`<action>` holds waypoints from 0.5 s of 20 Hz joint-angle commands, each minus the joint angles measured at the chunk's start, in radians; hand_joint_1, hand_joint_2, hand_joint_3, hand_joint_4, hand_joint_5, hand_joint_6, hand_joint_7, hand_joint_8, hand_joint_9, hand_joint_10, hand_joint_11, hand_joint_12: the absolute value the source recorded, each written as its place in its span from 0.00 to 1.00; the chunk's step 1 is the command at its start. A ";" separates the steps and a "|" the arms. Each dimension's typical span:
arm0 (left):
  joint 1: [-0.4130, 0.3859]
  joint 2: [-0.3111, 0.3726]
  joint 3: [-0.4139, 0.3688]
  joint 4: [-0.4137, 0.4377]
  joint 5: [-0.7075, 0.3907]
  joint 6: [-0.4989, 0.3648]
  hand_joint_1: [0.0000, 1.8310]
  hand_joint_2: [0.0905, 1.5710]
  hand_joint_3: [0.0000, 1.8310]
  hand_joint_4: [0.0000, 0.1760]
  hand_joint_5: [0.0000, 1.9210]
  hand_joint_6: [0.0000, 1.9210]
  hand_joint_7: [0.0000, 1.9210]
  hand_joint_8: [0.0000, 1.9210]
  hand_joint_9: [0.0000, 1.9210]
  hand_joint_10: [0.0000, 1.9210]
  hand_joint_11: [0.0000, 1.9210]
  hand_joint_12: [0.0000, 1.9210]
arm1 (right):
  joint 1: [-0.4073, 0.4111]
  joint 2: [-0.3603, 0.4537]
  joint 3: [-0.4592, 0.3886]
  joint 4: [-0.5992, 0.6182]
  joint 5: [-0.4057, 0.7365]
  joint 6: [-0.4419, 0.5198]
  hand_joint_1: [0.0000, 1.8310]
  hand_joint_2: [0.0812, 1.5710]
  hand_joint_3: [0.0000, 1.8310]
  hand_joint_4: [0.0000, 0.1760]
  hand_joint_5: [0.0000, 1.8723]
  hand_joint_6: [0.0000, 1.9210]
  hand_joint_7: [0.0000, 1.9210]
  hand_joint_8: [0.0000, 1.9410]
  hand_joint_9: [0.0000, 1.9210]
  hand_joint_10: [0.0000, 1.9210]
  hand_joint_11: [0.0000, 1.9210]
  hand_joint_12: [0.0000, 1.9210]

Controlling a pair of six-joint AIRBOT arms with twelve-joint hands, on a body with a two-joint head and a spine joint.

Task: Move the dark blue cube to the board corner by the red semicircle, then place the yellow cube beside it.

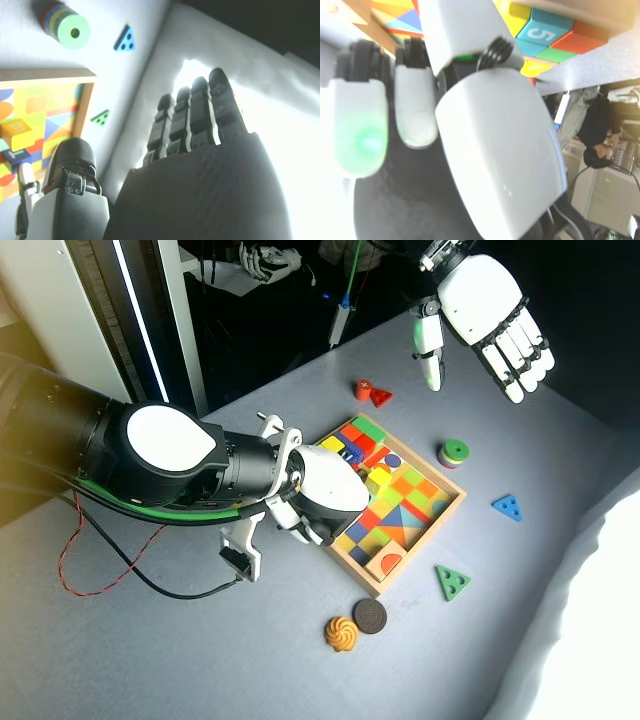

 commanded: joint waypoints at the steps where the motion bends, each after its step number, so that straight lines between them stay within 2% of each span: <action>1: -0.010 0.008 -0.002 0.066 -0.024 0.003 0.00 0.79 0.00 0.00 0.00 0.00 0.00 0.00 0.00 0.00 0.00 0.00 | 0.001 0.006 0.004 0.025 0.024 -0.004 0.97 0.70 0.02 0.00 0.16 0.01 0.78 1.00 0.89 1.00 0.93 1.00; 5: 0.000 0.008 -0.010 0.010 -0.062 0.008 0.00 0.79 0.00 0.00 0.01 0.00 0.00 0.00 0.00 0.00 0.00 0.00 | -0.012 0.005 0.006 0.025 0.025 -0.004 0.97 0.71 0.03 0.00 0.17 0.00 0.77 1.00 0.88 1.00 0.92 1.00; 10: 0.002 0.004 -0.010 0.018 -0.063 0.012 0.00 0.79 0.00 0.00 0.01 0.00 0.01 0.00 0.00 0.00 0.00 0.00 | -0.015 0.005 0.011 0.024 0.028 -0.007 0.97 0.70 0.03 0.00 0.17 0.00 0.77 1.00 0.87 1.00 0.92 1.00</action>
